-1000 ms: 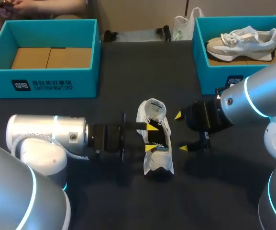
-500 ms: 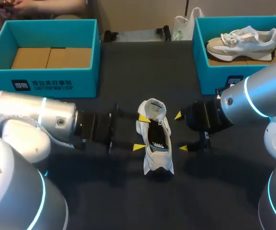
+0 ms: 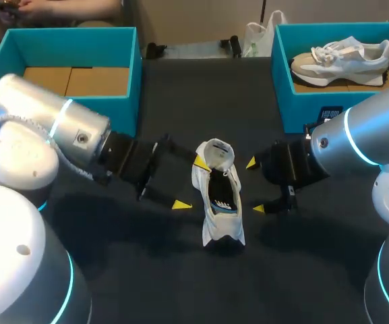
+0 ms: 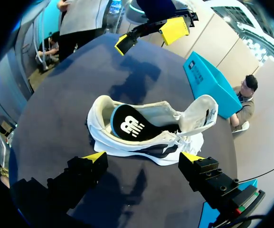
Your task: Take the shoe out of the shoebox, open the shoe tongue, remove and reinsert the insole, then place the shoe into the shoebox
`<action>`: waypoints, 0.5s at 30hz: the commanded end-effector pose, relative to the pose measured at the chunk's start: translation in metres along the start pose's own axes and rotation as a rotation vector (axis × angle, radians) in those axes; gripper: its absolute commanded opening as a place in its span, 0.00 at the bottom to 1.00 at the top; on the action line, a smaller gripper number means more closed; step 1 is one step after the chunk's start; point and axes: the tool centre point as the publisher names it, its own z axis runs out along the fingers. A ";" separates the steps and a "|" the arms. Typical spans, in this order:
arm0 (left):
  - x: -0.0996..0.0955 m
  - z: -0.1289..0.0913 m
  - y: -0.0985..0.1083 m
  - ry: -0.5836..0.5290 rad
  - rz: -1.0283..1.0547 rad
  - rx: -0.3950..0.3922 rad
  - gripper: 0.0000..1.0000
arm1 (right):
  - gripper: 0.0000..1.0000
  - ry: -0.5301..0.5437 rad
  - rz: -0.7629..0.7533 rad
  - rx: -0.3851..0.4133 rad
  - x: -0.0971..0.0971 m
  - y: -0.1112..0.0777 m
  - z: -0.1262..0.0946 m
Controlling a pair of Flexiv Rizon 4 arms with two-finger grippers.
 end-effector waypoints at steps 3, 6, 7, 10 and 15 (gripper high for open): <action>-0.005 -0.002 -0.001 0.227 0.015 -0.005 1.00 | 1.00 0.003 0.003 0.000 0.001 -0.001 -0.002; -0.005 -0.002 -0.001 0.227 0.015 -0.005 1.00 | 1.00 0.015 0.029 0.002 -0.001 -0.006 -0.005; -0.005 -0.002 -0.001 0.227 0.015 -0.005 1.00 | 1.00 0.015 0.032 0.001 -0.002 -0.007 -0.007; -0.005 -0.002 -0.001 0.227 0.015 -0.005 1.00 | 1.00 0.020 0.037 -0.006 -0.006 -0.009 -0.013; -0.005 -0.002 -0.001 0.227 0.015 -0.005 1.00 | 1.00 0.029 0.056 -0.004 -0.012 -0.015 -0.027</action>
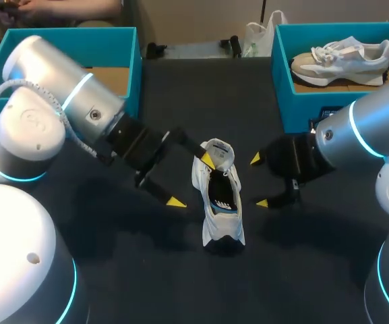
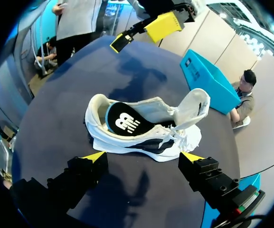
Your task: Take the shoe out of the shoebox, open the shoe tongue, remove and reinsert the insole, then place the shoe into the shoebox
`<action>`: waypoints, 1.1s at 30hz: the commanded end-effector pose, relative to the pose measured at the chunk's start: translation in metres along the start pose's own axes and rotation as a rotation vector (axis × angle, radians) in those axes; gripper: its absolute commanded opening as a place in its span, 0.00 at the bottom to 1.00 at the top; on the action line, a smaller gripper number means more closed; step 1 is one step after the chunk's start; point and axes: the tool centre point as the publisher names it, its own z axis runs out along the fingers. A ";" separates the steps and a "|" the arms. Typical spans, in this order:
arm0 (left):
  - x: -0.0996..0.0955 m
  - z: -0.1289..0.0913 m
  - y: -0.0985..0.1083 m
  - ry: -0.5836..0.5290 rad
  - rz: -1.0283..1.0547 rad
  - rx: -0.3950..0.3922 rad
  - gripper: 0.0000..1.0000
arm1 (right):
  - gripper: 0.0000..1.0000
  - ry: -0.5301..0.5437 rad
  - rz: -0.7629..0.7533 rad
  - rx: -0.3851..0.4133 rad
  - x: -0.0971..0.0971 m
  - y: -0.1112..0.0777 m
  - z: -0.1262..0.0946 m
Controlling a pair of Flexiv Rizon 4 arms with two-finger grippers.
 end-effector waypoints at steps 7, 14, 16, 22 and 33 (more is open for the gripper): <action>-0.003 0.000 0.001 0.047 -0.001 -0.001 1.00 | 1.00 0.044 0.014 0.034 -0.014 -0.011 -0.052; -0.003 0.000 0.001 0.047 -0.001 -0.001 1.00 | 1.00 0.078 0.028 0.089 -0.020 -0.014 -0.094; -0.003 0.000 0.001 0.047 -0.001 -0.001 1.00 | 1.00 0.082 0.029 0.091 -0.021 -0.015 -0.105; -0.003 0.000 0.001 0.047 -0.001 -0.001 1.00 | 1.00 0.145 0.038 0.119 -0.020 -0.020 -0.128; -0.001 -0.001 0.005 0.242 0.051 -0.051 1.00 | 1.00 0.209 0.056 0.150 -0.022 -0.026 -0.156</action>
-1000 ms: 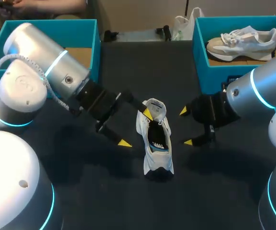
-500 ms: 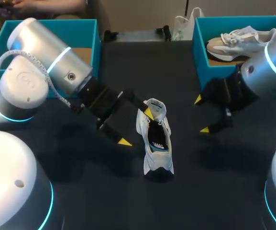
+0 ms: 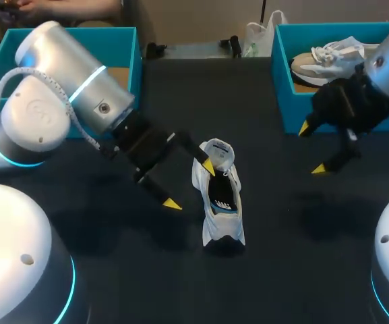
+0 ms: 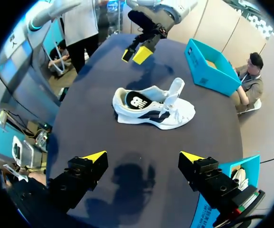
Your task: Take the shoe out of the shoebox, open the shoe tongue, remove and reinsert the insole, then place the shoe into the shoebox
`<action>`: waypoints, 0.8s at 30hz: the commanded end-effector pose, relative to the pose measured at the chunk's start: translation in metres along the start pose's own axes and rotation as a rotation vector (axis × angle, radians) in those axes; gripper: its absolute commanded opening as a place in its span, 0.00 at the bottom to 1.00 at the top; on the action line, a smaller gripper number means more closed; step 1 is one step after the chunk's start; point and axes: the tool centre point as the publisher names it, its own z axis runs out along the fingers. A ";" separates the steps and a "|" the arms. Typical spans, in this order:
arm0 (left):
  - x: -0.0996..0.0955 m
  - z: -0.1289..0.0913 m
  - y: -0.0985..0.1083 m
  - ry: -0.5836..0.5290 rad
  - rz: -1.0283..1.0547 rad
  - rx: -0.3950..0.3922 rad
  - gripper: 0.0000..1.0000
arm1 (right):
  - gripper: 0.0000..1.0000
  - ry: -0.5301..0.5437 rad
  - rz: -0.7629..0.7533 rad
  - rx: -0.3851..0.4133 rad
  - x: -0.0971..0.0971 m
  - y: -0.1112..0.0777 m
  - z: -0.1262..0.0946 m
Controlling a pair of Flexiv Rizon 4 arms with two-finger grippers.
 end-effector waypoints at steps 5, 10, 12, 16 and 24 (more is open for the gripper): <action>-0.017 -0.009 0.004 0.213 0.059 -0.018 1.00 | 1.00 -0.004 0.009 0.004 0.003 -0.005 -0.030; -0.026 -0.017 0.005 0.307 0.109 -0.009 1.00 | 1.00 -0.004 0.009 0.004 0.003 -0.005 -0.030; -0.029 -0.020 0.005 0.353 0.128 -0.009 1.00 | 1.00 -0.004 0.009 0.004 0.003 -0.005 -0.030; -0.037 -0.024 0.006 0.454 0.188 -0.027 1.00 | 1.00 -0.004 0.009 0.004 0.003 -0.005 -0.030; -0.051 -0.028 0.007 0.595 0.275 -0.053 0.49 | 1.00 -0.004 0.009 0.004 0.003 -0.005 -0.030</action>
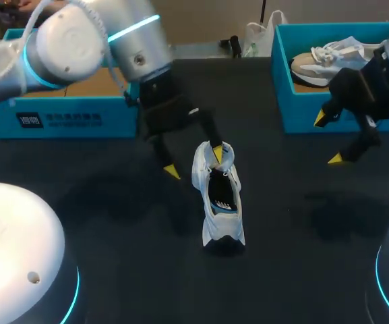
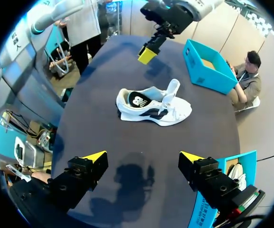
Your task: Take the shoe out of the shoebox, open the shoe tongue, remove and reinsert the insole, then place the shoe into the shoebox
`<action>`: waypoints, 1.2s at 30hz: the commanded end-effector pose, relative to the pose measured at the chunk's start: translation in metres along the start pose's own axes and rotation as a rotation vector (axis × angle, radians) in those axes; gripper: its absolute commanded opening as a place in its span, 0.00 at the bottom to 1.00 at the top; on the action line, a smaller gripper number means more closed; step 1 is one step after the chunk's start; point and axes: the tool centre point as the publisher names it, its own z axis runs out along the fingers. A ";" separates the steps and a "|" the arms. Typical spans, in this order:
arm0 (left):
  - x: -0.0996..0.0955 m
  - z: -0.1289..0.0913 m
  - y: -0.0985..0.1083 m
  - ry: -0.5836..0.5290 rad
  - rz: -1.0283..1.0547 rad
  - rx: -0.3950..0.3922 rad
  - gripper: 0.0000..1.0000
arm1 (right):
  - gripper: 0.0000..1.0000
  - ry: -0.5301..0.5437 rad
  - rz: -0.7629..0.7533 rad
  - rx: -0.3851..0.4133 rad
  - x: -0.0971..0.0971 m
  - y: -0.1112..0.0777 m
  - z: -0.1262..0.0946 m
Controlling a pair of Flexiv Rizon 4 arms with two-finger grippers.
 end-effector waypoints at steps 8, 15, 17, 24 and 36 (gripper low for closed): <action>-0.022 -0.006 0.014 0.359 0.065 -0.021 0.00 | 1.00 -0.002 0.000 0.001 0.001 0.000 0.000; -0.032 -0.002 0.028 0.422 0.100 -0.059 0.00 | 1.00 -0.002 0.000 0.001 0.001 0.000 0.000; -0.035 0.001 0.033 0.432 0.099 -0.083 0.00 | 1.00 -0.002 0.000 0.001 0.001 0.000 0.000; -0.035 0.019 0.041 0.469 0.095 -0.163 0.00 | 1.00 -0.002 0.000 0.001 0.001 0.000 0.000; -0.020 0.062 0.052 0.476 0.040 -0.211 0.00 | 1.00 -0.002 0.000 0.001 0.001 0.000 0.000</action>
